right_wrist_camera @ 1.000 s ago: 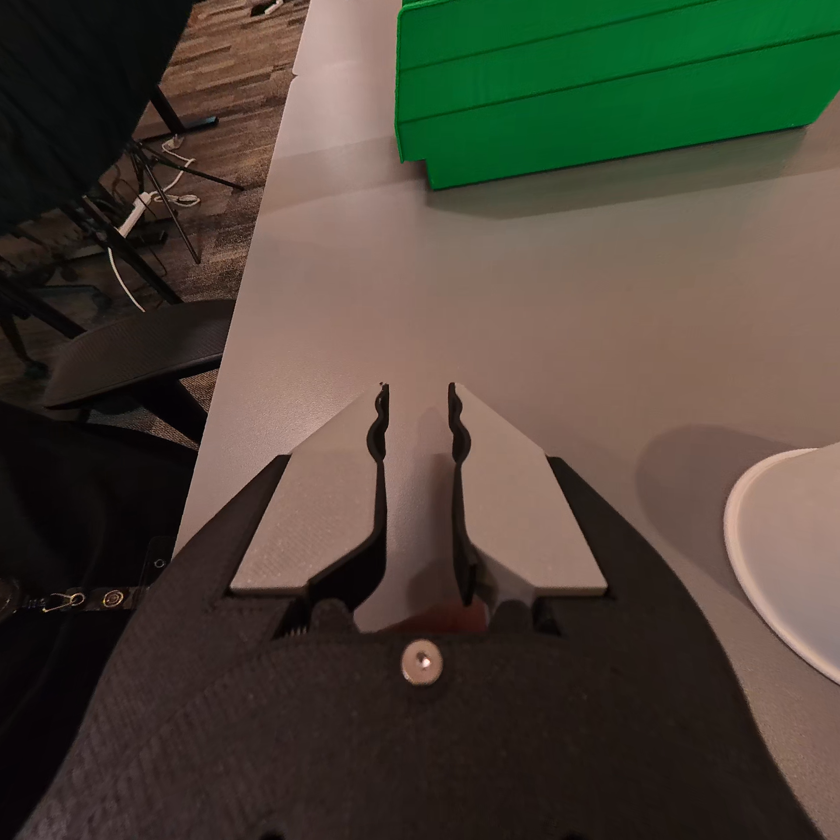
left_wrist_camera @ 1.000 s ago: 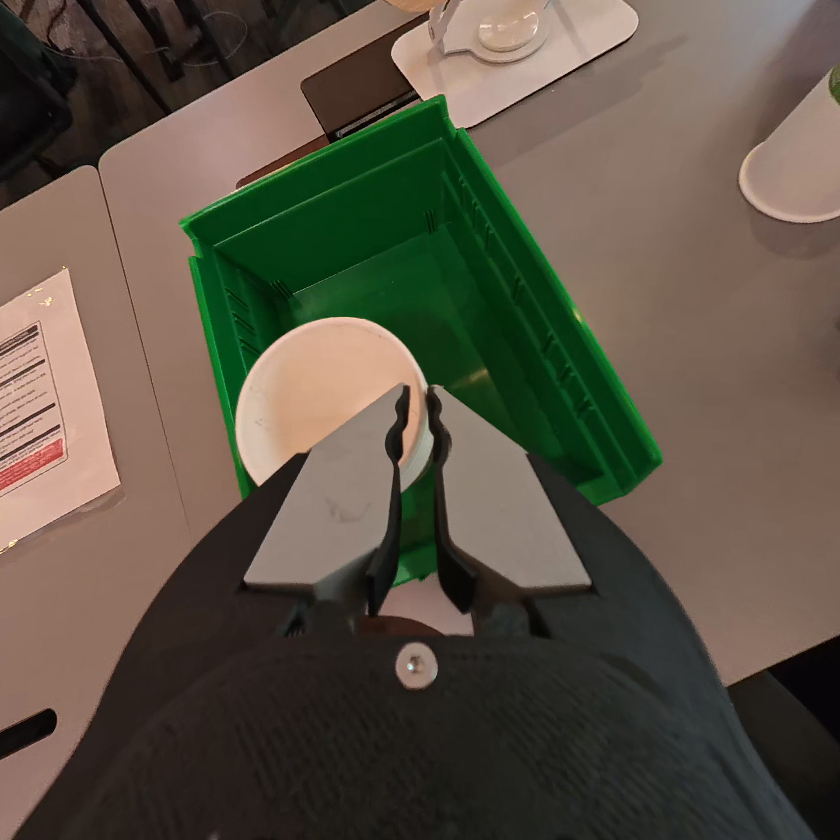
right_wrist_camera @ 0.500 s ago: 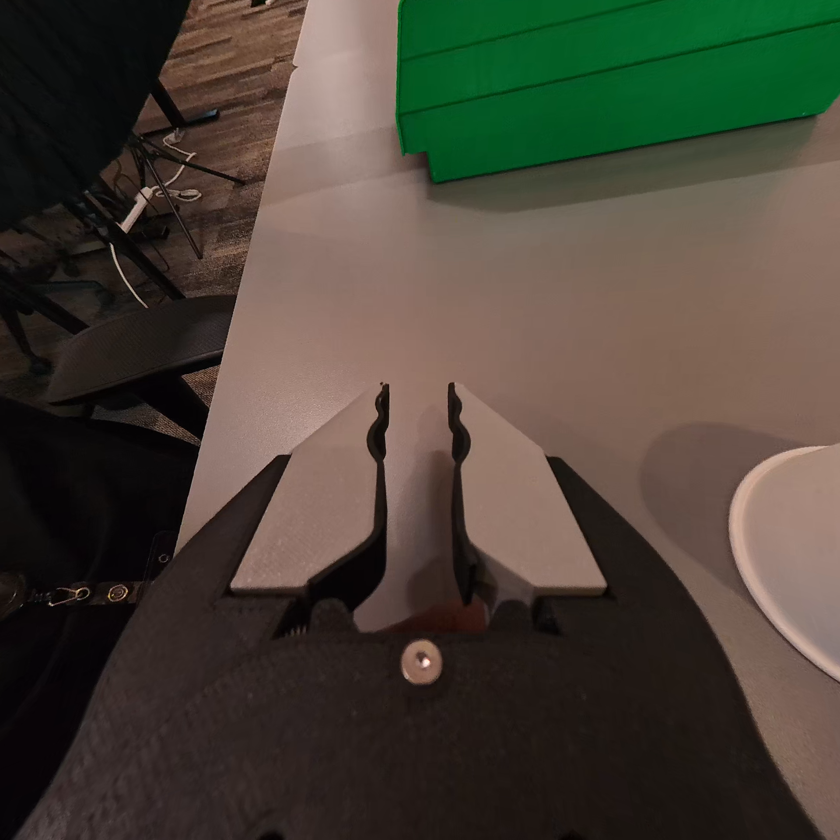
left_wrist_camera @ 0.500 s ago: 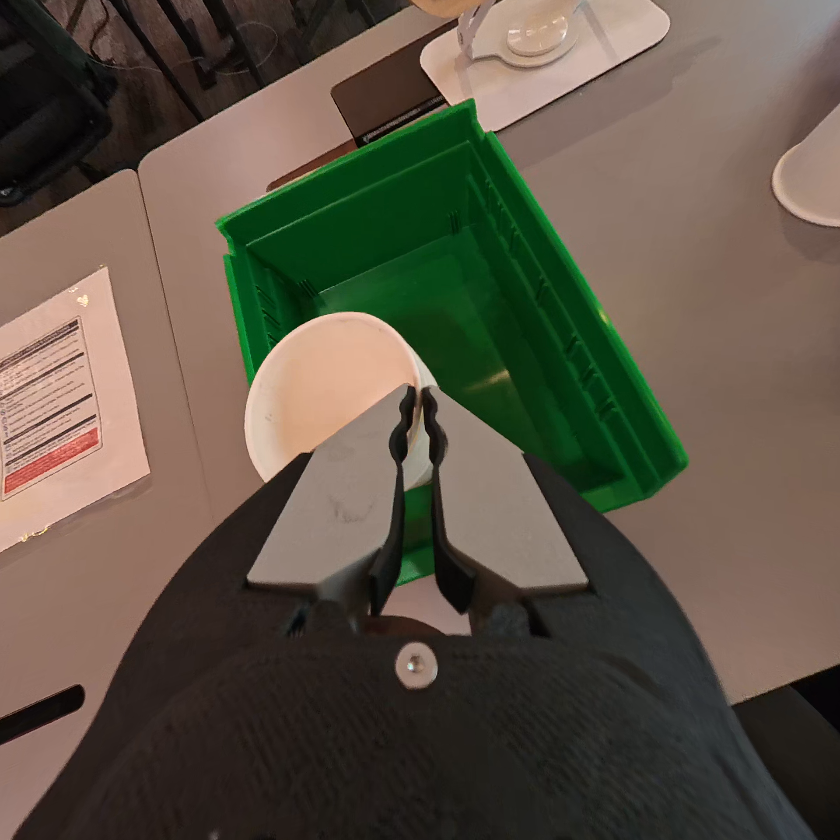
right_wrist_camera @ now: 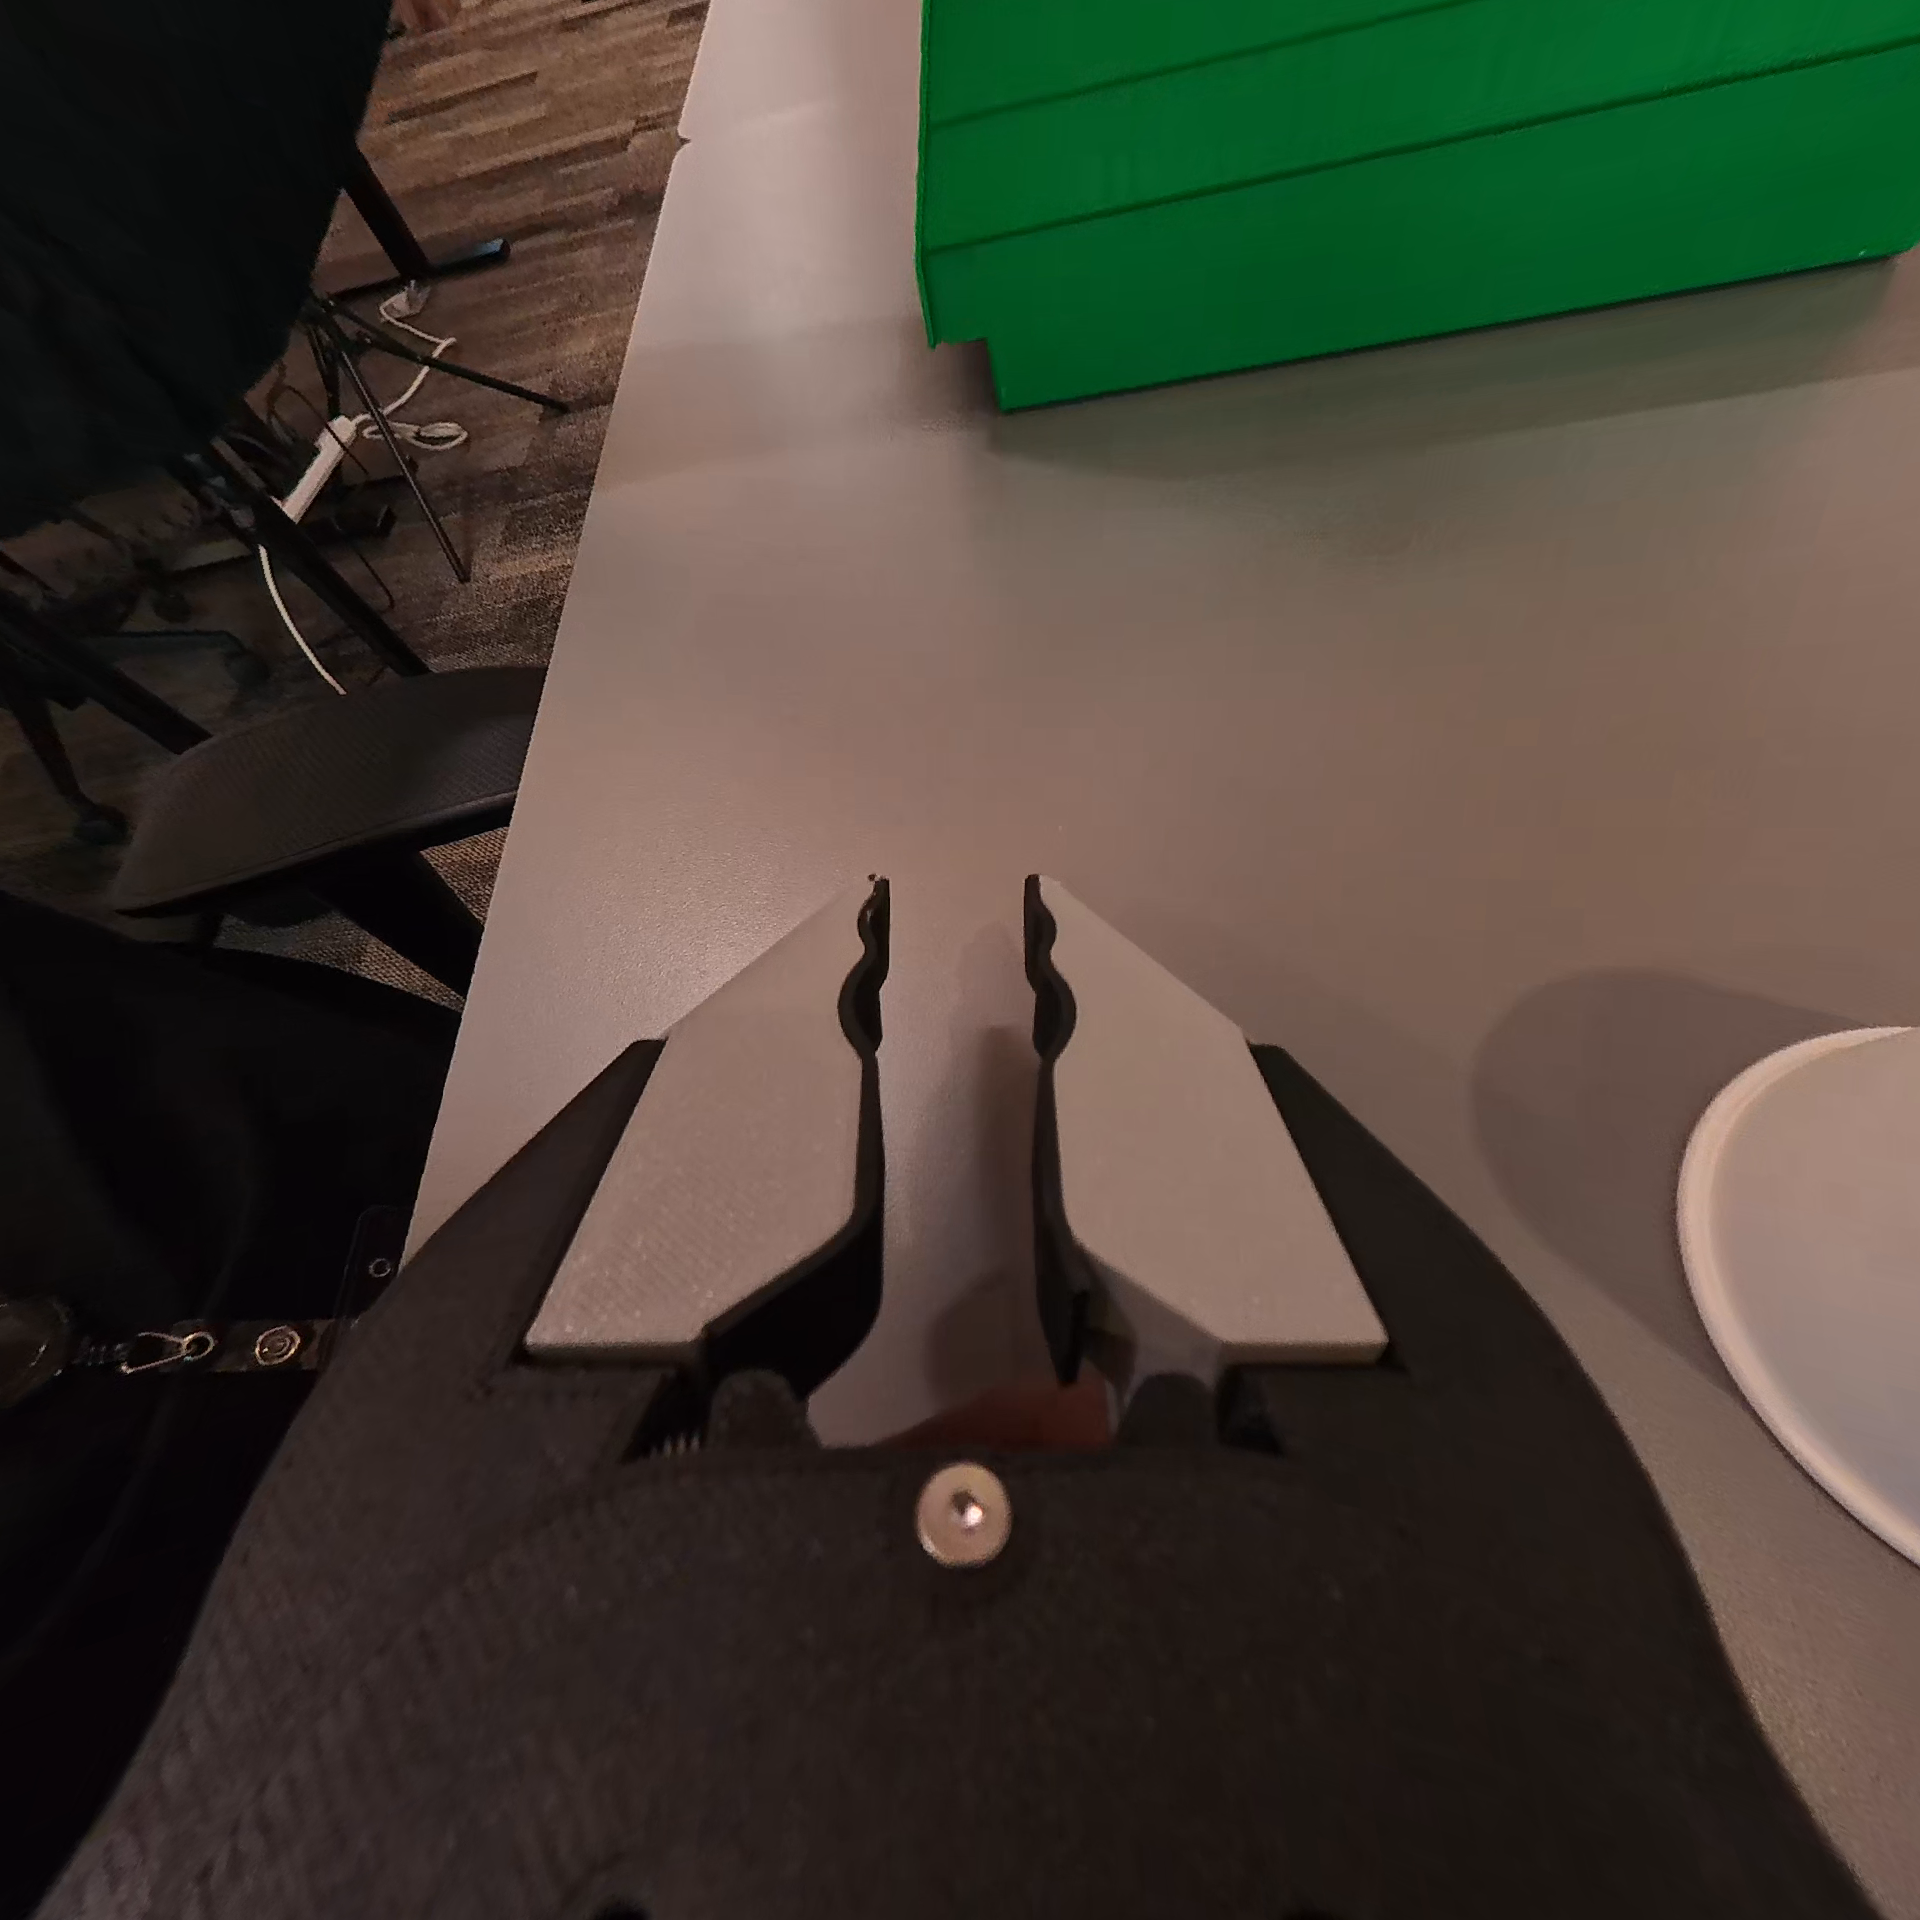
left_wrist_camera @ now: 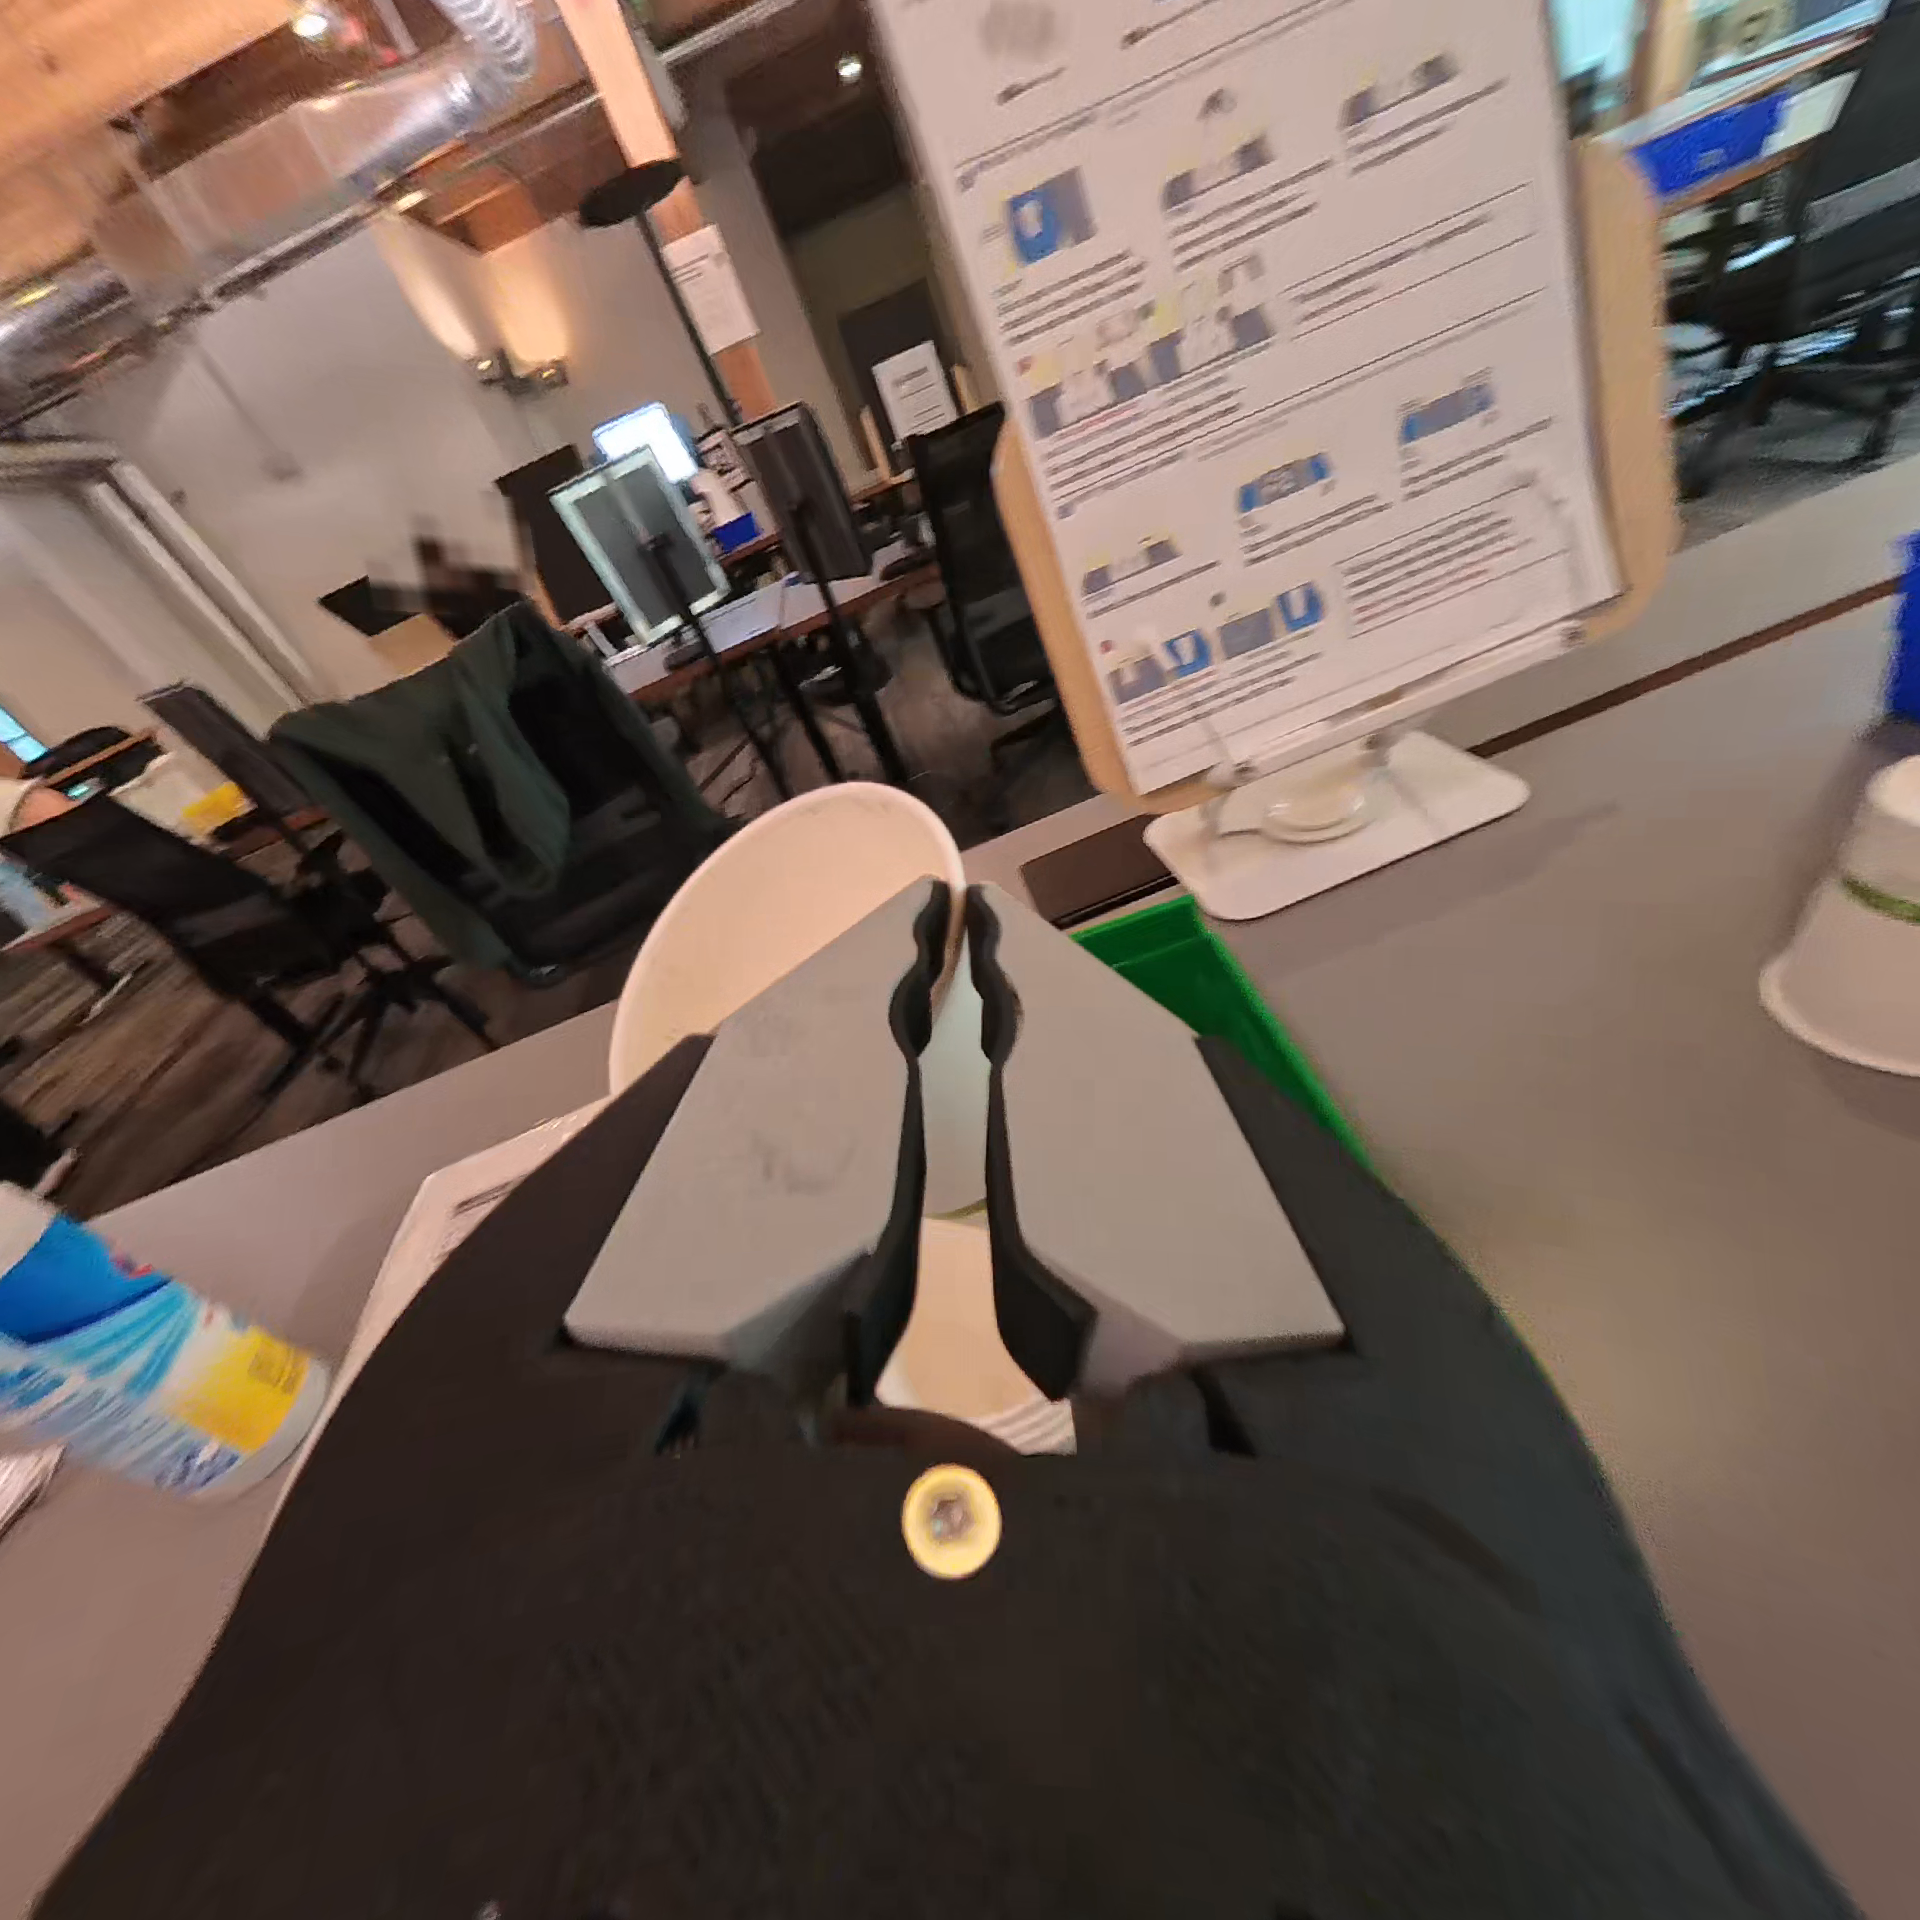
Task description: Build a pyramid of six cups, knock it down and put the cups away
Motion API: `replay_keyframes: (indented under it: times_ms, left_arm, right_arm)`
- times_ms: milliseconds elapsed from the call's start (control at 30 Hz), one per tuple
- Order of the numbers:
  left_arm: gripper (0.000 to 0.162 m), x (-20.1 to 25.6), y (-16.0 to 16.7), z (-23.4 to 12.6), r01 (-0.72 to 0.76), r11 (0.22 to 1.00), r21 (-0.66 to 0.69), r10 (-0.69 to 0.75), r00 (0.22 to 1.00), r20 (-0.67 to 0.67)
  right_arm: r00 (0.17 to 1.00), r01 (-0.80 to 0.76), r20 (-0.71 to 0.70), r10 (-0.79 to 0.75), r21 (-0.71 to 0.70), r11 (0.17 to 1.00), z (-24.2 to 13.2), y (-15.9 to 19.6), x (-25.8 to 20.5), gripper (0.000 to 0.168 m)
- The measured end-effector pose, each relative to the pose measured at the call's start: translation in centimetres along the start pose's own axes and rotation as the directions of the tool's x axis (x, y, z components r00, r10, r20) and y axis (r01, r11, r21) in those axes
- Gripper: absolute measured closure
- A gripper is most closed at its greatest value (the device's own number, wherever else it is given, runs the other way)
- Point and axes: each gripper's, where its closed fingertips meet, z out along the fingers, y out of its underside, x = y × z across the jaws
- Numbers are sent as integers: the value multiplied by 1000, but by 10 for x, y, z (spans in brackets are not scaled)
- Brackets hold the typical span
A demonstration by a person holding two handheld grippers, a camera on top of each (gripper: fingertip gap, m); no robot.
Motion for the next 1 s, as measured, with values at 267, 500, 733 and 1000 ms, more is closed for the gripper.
replay_keyframes:
  times_ms: [267, 500, 733, 1000]
  left_arm:
    - [161, 121, -66, -27, -54, 984, 167, 99, 958, -270]
    - [161, 236, -83, -29, 13, 971, 237, 110, 860, -498]
    - [161, 289, -76, -10, 85, 970, 230, 58, 830, -554]
    - [160, 260, -33, 21, 231, 963, 139, -141, 871, -470]
  right_arm:
    - [991, 134, -40, -129, 176, 975, -8, -30, -11, 133]
    - [991, 130, -46, -124, 530, 838, -50, -83, -29, 125]
    - [996, -79, 77, 38, 654, 753, -85, -99, -10, 134]
    - [981, 125, -191, -15, 579, 806, -84, -90, 9, 165]
